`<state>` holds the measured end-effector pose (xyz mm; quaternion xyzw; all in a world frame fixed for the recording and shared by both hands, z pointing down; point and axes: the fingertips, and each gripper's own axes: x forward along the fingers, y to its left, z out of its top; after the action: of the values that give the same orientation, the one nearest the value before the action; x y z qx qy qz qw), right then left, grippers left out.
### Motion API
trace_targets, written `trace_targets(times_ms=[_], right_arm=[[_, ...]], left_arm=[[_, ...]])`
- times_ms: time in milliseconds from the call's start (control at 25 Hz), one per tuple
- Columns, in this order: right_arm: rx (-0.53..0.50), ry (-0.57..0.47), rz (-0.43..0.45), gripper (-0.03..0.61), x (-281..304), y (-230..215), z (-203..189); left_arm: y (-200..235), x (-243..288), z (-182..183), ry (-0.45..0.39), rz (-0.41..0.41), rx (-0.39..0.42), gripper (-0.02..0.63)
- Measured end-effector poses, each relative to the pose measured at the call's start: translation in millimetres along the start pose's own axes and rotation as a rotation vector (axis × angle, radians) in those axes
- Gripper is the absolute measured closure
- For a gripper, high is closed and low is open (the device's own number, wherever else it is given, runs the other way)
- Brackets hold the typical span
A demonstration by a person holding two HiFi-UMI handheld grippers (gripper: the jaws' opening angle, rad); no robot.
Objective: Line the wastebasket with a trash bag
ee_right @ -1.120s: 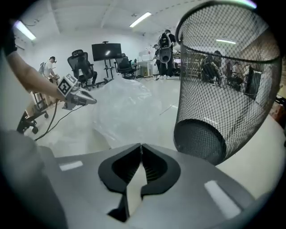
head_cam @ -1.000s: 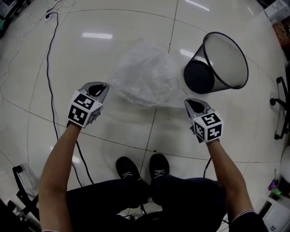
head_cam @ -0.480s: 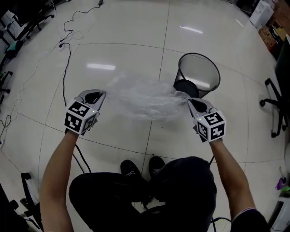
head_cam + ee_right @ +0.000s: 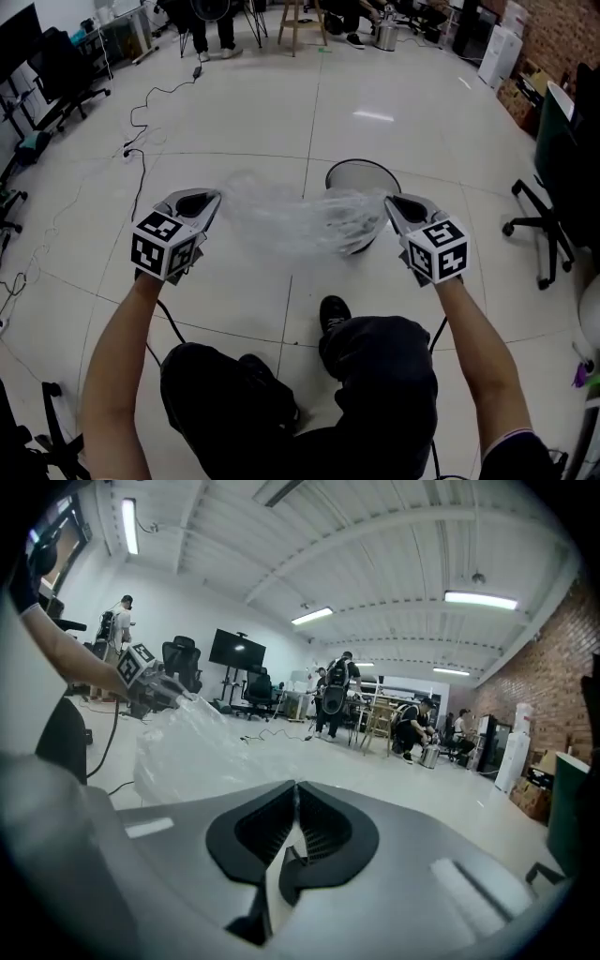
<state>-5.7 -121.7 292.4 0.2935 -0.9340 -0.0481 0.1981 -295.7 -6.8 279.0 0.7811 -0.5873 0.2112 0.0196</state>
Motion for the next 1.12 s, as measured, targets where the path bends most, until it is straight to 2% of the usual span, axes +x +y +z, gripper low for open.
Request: trace_targets(times_ms=[200,560,840,1120], right_arm=[[-0.018,-0.069,-0.033,0.577,-19.4,-23.2,40.9],[-0.026,-0.178,-0.072,0.577,-51.2,-58.8,98.5],[-0.048,-0.199,-0.119,0.577,-62.5,-84.5,128.5],[-0.074,-0.201,-0.193,0.577,-82.1,-138.8,140.1]], left_arm=[[-5.7,0.8,60.4,-0.065,0.001,0.010,0.601],[-26.8,5.8,138.6,-0.107,0.043,0.027,0.601],[-31.7,23.4,179.2,-0.136,0.019,0.049,0.601],[-46.6,78.9,222.0,-0.189,-0.059,0.052,0.601]])
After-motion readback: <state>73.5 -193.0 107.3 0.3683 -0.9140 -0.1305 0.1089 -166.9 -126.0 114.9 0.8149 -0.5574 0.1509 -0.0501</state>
